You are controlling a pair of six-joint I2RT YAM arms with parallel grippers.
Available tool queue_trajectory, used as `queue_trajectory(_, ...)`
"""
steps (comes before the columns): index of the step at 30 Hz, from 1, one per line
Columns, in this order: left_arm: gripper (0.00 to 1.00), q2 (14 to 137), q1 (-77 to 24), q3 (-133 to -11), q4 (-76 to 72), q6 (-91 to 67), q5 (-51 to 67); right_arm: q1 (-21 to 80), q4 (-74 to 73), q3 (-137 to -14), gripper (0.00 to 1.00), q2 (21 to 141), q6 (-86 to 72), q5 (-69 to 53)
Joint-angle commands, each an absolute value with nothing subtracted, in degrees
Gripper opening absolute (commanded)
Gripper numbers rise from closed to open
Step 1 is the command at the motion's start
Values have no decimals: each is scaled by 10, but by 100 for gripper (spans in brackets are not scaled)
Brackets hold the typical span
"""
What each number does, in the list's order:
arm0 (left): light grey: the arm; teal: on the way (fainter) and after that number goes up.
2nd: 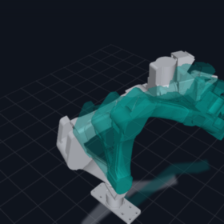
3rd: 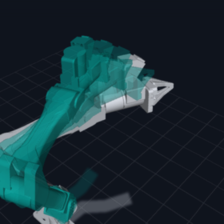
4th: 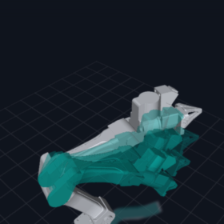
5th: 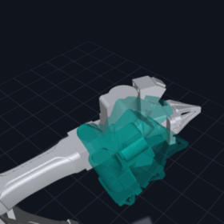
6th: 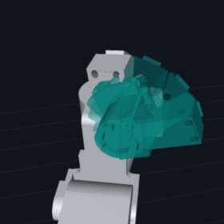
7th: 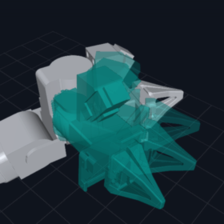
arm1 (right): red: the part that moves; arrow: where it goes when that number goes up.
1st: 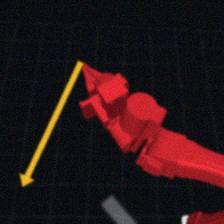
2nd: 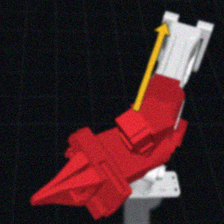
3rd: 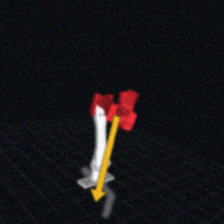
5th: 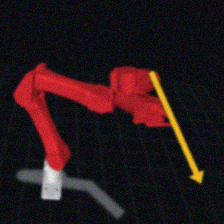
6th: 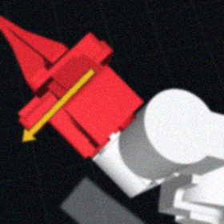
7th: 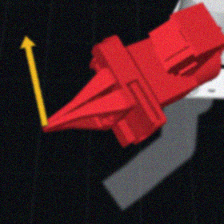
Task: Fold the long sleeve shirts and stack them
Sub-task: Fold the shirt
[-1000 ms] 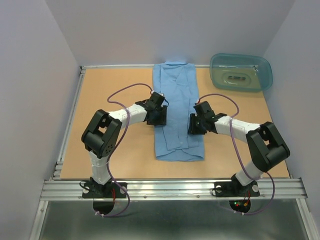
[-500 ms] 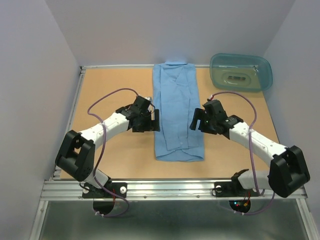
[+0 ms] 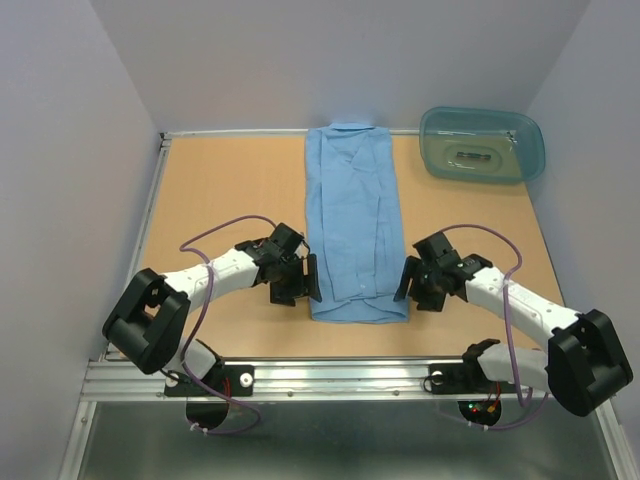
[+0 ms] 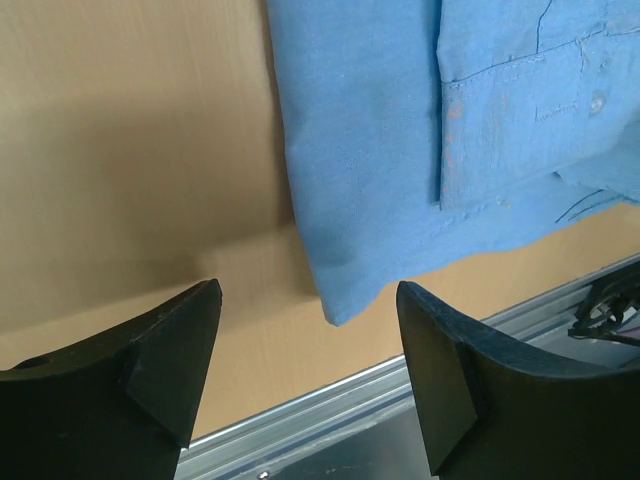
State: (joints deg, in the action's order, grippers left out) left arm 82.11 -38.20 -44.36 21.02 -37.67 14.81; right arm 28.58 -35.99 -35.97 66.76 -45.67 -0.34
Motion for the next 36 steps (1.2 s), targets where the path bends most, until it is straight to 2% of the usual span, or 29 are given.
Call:
queue_trajectory(1,81,810,-388,-430,188,-404,159,287,-353,-324,67,645,-488,-40)
queue_trajectory(12,75,838,-407,-410,153,-418,171,287,-298,-271,57,651,-498,-71)
queue_trajectory(27,68,858,-423,-393,147,-425,173,287,-292,-280,55,649,-494,-31)
queue_trajectory(32,63,860,-425,-388,147,-425,173,287,-292,-287,54,666,-489,-26)
queue_trajectory(36,55,866,-427,-386,144,-424,174,288,-291,-287,44,668,-481,-22)
